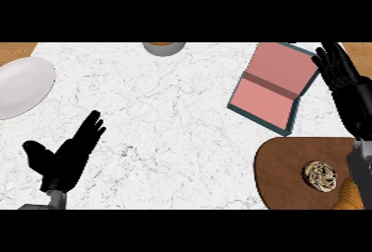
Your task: Pick the cupcake from the cutting board and place it in the cardboard box
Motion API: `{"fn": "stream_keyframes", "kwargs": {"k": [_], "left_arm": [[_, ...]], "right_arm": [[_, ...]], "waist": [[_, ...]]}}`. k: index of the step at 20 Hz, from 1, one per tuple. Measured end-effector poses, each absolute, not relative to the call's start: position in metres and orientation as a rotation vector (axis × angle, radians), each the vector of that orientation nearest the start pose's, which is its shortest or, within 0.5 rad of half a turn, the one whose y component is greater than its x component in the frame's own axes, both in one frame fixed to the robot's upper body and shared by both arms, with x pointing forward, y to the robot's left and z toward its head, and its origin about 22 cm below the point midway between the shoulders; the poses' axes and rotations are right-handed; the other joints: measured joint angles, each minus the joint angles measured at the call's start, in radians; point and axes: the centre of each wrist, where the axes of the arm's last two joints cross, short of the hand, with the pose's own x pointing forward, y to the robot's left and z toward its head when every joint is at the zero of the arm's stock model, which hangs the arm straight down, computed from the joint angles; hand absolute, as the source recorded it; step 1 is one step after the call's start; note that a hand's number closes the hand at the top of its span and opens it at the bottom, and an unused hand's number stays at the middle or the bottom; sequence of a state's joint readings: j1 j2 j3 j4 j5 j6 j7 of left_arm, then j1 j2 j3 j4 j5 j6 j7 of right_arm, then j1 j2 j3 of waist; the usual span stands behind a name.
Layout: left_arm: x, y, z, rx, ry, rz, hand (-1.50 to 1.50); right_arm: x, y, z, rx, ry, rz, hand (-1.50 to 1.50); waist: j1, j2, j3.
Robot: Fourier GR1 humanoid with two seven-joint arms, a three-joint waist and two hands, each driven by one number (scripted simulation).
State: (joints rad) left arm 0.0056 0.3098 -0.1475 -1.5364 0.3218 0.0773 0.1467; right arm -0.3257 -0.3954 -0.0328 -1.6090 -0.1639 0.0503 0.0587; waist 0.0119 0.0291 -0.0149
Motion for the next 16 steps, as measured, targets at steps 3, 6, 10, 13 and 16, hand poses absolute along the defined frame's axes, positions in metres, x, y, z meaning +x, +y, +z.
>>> {"fn": "stream_keyframes", "kwargs": {"k": [3, 6, 10, 13, 16], "left_arm": [[0.241, 0.277, 0.011, 0.006, -1.412, -0.099, 0.00], [0.254, 0.289, 0.039, 0.100, -1.552, -0.229, 0.00], [0.262, 0.291, 0.058, 0.144, -1.655, -0.359, 0.00], [0.262, 0.287, 0.063, 0.141, -1.696, -0.422, 0.00], [0.267, 0.283, 0.063, 0.136, -1.715, -0.462, 0.00]], "right_arm": [[0.292, -0.311, 0.137, -0.147, -1.884, 0.281, -1.50], [0.280, -0.346, 0.166, -0.255, -1.953, 0.243, -1.50], [0.247, -0.406, 0.169, -0.498, -1.854, 0.345, -1.50], [0.215, -0.441, 0.161, -0.576, -1.853, 0.413, -1.50], [0.192, -0.460, 0.151, -0.629, -1.853, 0.556, -1.50]], "waist": [[-0.023, -0.019, 0.008], [-0.067, -0.038, 0.013], [-0.091, -0.039, 0.015], [-0.078, -0.037, 0.016], [-0.065, -0.034, 0.017]]}}
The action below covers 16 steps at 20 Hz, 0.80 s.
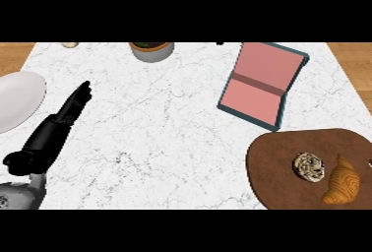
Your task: Pick the cupcake from the cutting board and place it in the cardboard box
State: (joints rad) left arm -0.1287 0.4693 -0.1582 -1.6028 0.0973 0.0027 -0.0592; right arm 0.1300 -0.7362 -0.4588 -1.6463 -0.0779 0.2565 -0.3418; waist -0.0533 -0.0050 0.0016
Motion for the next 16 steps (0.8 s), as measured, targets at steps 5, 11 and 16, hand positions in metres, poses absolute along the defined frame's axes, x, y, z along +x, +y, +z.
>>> {"fn": "stream_keyframes", "kwargs": {"k": [5, 11, 16], "left_arm": [[0.272, 0.276, 0.067, 0.117, -1.734, -0.502, 0.00], [0.282, 0.270, 0.066, 0.120, -1.744, -0.517, 0.00], [0.286, 0.268, 0.071, 0.105, -1.749, -0.523, 0.00]], "right_arm": [[0.172, -0.463, 0.152, -0.697, -1.802, 0.798, -1.50], [0.169, -0.438, 0.169, -0.741, -1.559, 1.113, -1.50], [0.171, -0.394, 0.180, -0.758, -1.368, 1.291, -1.50]], "waist": [[0.023, 0.002, -0.001], [0.034, 0.005, -0.003], [0.046, 0.005, -0.004]]}}
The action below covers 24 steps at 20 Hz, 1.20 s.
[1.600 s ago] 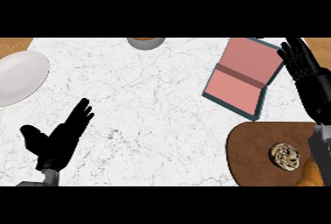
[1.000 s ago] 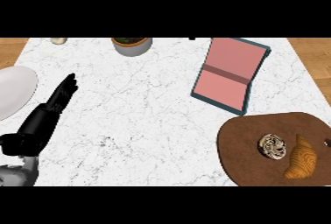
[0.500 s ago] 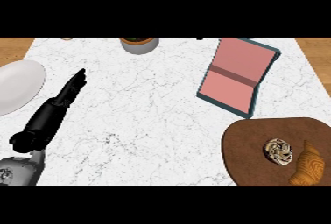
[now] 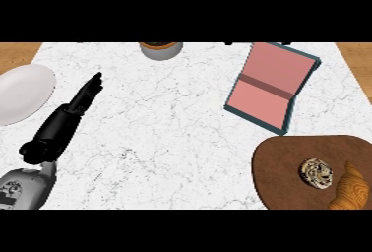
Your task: Pick the cupcake from the cutting board and place it in the cardboard box
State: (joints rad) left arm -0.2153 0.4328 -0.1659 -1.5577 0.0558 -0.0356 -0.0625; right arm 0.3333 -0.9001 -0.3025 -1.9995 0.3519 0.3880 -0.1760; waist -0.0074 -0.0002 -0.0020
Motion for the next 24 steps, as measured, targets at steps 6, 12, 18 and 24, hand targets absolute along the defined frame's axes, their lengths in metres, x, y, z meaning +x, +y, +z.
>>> {"fn": "stream_keyframes", "kwargs": {"k": [6, 12, 18, 24], "left_arm": [[0.290, 0.265, 0.069, 0.103, -1.749, -0.533, 0.00], [0.289, 0.265, 0.069, 0.093, -1.745, -0.533, 0.00], [0.290, 0.271, 0.062, 0.091, -1.747, -0.529, 0.00], [0.292, 0.267, 0.063, 0.097, -1.750, -0.527, 0.00]], "right_arm": [[0.169, -0.344, 0.178, -0.812, -1.190, 1.385, -1.50], [0.165, -0.308, 0.170, -0.810, -1.067, 1.394, -1.50], [0.172, -0.287, 0.154, -0.813, -0.998, 1.386, -1.50], [0.179, -0.270, 0.134, -0.881, -0.968, 1.383, -1.50]], "waist": [[0.008, 0.001, 0.000], [0.009, 0.001, 0.001], [0.008, 0.001, 0.002], [0.008, 0.000, 0.002]]}}
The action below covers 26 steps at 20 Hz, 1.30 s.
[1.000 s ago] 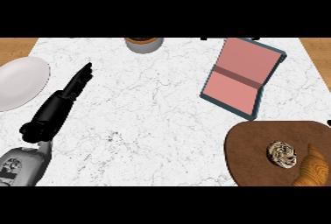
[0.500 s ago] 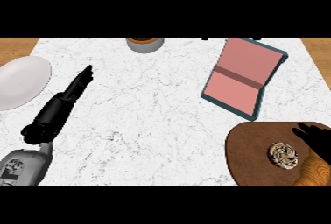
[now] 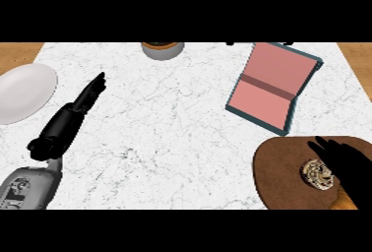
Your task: Pick the cupcake from the cutting board and place it in the cardboard box
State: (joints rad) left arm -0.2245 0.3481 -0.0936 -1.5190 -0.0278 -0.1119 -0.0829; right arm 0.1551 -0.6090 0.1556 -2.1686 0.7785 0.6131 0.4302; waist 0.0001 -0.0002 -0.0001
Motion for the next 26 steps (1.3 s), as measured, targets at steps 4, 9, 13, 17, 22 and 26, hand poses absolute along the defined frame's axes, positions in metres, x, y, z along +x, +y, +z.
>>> {"fn": "stream_keyframes", "kwargs": {"k": [4, 9, 13, 17, 22, 26], "left_arm": [[0.287, 0.270, 0.059, 0.096, -1.748, -0.525, 0.00], [0.290, 0.268, 0.067, 0.103, -1.752, -0.529, 0.00], [0.292, 0.268, 0.063, 0.105, -1.750, -0.526, 0.00], [0.295, 0.271, 0.063, 0.104, -1.750, -0.519, 0.00], [0.293, 0.270, 0.066, 0.105, -1.744, -0.528, 0.00], [0.289, 0.273, 0.064, 0.108, -1.746, -0.533, 0.00]], "right_arm": [[0.189, -0.273, 0.126, -0.905, -0.960, 1.381, -1.50], [0.198, -0.273, 0.114, -0.927, -0.922, 1.398, -1.50], [0.203, -0.278, 0.100, -0.948, -0.903, 1.399, -1.50], [0.204, -0.290, 0.089, -0.929, -0.901, 1.398, -1.50], [0.211, -0.294, 0.073, -0.897, -0.902, 1.401, -1.50], [0.214, -0.297, 0.066, -0.900, -0.877, 1.401, -1.50]], "waist": [[0.000, 0.000, 0.000], [-0.001, 0.000, 0.000], [-0.002, 0.000, 0.000], [-0.003, 0.000, 0.000], [-0.001, 0.000, 0.000], [-0.001, 0.000, 0.000]]}}
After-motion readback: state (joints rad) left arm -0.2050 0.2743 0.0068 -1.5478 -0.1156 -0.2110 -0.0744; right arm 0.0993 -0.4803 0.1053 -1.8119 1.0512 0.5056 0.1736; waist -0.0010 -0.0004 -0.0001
